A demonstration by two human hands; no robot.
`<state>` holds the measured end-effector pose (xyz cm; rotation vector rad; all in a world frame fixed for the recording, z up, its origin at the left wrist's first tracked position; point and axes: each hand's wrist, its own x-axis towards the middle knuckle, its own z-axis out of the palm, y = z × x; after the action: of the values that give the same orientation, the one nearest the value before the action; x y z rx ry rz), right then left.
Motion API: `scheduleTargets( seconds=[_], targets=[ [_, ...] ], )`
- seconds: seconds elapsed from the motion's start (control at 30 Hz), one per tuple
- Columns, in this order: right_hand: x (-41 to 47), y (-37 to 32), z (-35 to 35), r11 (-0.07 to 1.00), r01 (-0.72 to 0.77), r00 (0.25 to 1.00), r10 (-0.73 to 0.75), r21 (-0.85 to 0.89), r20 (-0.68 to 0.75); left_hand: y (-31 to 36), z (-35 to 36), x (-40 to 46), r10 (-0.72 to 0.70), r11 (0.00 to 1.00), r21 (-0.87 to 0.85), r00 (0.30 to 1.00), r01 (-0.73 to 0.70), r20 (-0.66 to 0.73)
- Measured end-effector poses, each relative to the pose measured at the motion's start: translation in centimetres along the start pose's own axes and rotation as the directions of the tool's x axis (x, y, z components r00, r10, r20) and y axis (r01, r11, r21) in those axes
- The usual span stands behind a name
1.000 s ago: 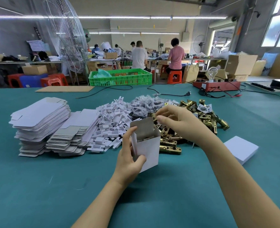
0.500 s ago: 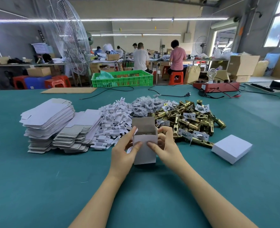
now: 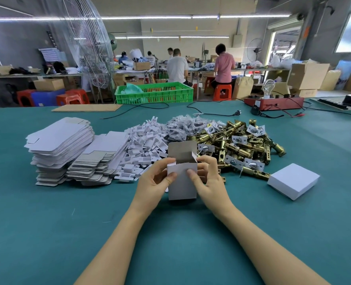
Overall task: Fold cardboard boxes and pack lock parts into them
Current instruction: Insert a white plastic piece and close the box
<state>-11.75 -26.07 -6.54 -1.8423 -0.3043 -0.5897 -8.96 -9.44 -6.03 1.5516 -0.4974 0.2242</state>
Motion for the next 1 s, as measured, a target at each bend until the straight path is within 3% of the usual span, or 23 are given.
scheduleTargets(
  seconds=[0.23, 0.43, 0.53, 0.6, 1.0],
  targets=[
    [1.4, -1.3, -0.8, 0.991, 0.124, 0.988, -0.128, -0.048, -0.09, -0.3, 0.1, -0.1, 0.011, 1.0, -0.008, 1.0, -0.011, -0.004],
    [2.0, -2.2, -1.2, 0.958, -0.148, 0.985, 0.165, 0.245, -0.053, 0.4, 1.0, -0.2, 0.014, 0.999, -0.048, 0.993, -0.02, -0.119],
    [2.4, -2.5, -0.8, 0.819, -0.298, 0.931, 0.363, 0.49, -0.04, 0.6, 1.5, -0.1, -0.016, 0.996, -0.085, 0.986, 0.002, -0.165],
    [2.7, -2.6, -0.3, 0.751, -0.347, 0.899, 0.438, 0.562, -0.029, 0.6, 1.7, 0.1, -0.035, 0.995, -0.1, 0.981, 0.016, -0.189],
    [2.4, -3.4, -0.6, 0.869, -0.291, 0.952, 0.303, 0.399, 0.036, 0.7, 1.9, 0.3, -0.028, 0.993, -0.115, 0.981, 0.006, -0.189]
  ],
)
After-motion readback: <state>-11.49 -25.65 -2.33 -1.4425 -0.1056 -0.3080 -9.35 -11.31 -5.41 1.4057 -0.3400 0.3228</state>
